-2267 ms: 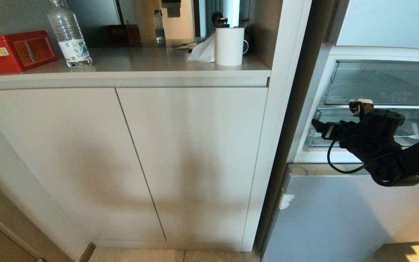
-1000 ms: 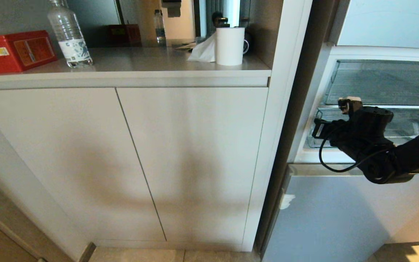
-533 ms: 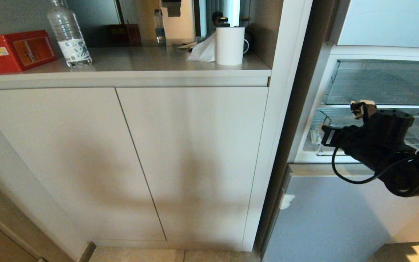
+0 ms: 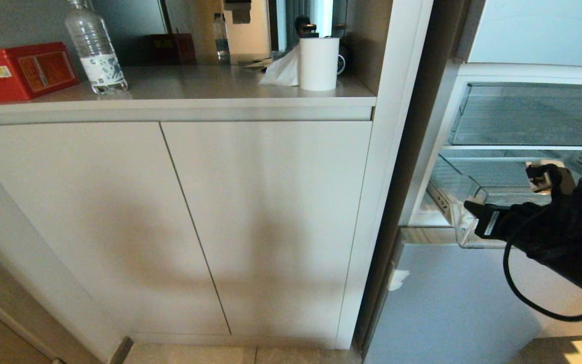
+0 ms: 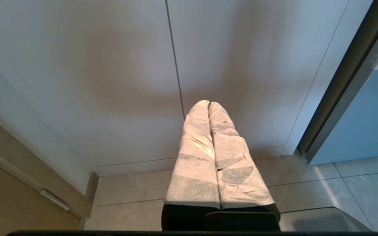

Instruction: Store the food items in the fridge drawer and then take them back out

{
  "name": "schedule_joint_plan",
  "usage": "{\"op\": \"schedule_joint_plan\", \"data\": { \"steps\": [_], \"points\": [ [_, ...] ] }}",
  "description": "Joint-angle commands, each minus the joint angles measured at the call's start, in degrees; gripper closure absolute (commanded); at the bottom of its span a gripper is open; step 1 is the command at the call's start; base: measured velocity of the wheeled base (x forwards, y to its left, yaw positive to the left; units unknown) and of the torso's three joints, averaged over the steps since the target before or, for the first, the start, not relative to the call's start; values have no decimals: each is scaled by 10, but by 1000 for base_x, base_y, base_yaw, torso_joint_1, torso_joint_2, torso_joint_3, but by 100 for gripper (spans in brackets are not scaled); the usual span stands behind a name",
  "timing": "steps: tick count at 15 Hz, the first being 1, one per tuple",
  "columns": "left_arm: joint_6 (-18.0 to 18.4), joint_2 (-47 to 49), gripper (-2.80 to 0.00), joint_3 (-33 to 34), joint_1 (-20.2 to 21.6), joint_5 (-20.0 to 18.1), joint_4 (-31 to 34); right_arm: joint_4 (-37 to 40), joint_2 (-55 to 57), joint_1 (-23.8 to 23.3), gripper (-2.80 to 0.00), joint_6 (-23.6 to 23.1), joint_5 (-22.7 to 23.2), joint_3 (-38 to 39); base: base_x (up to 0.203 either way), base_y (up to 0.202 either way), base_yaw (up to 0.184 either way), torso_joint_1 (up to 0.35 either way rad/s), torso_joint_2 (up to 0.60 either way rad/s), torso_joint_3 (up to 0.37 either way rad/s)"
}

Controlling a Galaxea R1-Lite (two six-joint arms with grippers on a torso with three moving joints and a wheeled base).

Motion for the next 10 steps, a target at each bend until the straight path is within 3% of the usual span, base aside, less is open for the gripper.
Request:
{"op": "schedule_joint_plan", "data": {
  "steps": [1, 7, 10],
  "points": [
    [0, 0, 0, 1, 0, 0, 0, -3, -60, 1, -280, -1, -2, 47, 0, 0, 0, 0, 0, 0],
    [0, 0, 0, 0, 0, 0, 0, 13, -212, 1, -280, 0, -8, 180, 0, 0, 0, 0, 0, 0],
    [0, 0, 0, 0, 0, 0, 0, 128, -357, 0, -280, 3, -13, 194, 0, 0, 0, 0, 0, 0]
  ]
}}
